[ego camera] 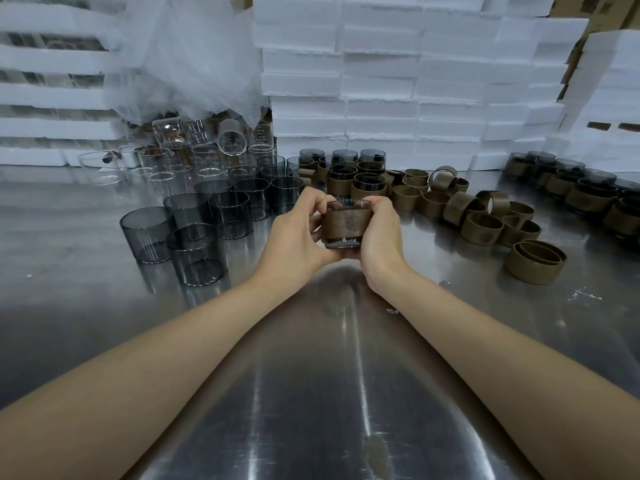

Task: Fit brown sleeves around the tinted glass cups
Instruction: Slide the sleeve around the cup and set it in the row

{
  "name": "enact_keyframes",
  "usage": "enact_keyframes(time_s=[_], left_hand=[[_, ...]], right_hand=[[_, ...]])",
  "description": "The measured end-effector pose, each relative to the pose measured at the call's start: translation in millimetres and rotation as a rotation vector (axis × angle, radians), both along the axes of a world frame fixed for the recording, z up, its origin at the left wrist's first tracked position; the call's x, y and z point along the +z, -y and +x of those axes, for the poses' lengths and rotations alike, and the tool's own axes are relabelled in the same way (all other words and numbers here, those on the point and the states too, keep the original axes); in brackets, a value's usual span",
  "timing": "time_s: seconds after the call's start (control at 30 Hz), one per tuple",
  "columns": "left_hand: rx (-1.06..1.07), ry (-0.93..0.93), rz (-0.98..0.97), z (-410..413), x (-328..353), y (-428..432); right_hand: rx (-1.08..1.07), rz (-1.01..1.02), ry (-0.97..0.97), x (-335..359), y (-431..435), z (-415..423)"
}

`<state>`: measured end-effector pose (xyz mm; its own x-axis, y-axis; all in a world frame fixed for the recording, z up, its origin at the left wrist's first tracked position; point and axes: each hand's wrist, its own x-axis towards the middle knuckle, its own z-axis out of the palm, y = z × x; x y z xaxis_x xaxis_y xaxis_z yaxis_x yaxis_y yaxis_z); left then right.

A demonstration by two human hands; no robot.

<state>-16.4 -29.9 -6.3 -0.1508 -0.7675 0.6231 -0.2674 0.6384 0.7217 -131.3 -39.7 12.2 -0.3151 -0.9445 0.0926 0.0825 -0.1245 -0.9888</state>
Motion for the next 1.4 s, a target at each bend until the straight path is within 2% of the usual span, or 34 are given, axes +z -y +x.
enact_keyframes(time_s=[0.07,0.13,0.23,0.33,0.73,0.97,1.17,1.23,1.27,1.4], left_hand=[[0.009,0.003,-0.009,-0.3,-0.3,0.4],[0.014,0.001,-0.016,-0.2,-0.6,1.2],[0.015,-0.016,-0.043,0.4,-0.1,3.1],[0.011,-0.067,-0.017,2.1,0.8,5.2],[0.001,-0.195,0.106,5.6,-0.1,9.6],[0.025,-0.15,0.121,6.5,-0.7,8.7],[0.052,-0.085,0.126,7.6,1.1,6.4],[0.057,-0.079,0.135,6.5,1.5,5.8],[0.064,-0.079,0.137,6.3,1.6,6.1],[0.133,-0.022,0.118,7.7,-0.7,9.0]], right_hand=[[0.007,0.002,0.022,0.2,-0.3,-0.3],[0.066,0.035,0.132,-0.7,0.4,-3.0],[0.297,0.132,0.405,-1.1,0.6,-11.7],[0.471,0.156,0.536,0.5,-1.3,-15.9],[0.572,0.185,0.543,-2.7,4.2,-15.2],[0.547,0.2,0.488,0.0,3.4,-12.9],[0.535,0.208,0.55,-1.2,3.9,-9.8],[0.517,0.197,0.504,-1.4,5.2,-7.8],[0.483,0.155,0.419,-2.6,7.2,-6.9],[0.442,-0.048,-0.205,-7.5,9.2,-9.8]])
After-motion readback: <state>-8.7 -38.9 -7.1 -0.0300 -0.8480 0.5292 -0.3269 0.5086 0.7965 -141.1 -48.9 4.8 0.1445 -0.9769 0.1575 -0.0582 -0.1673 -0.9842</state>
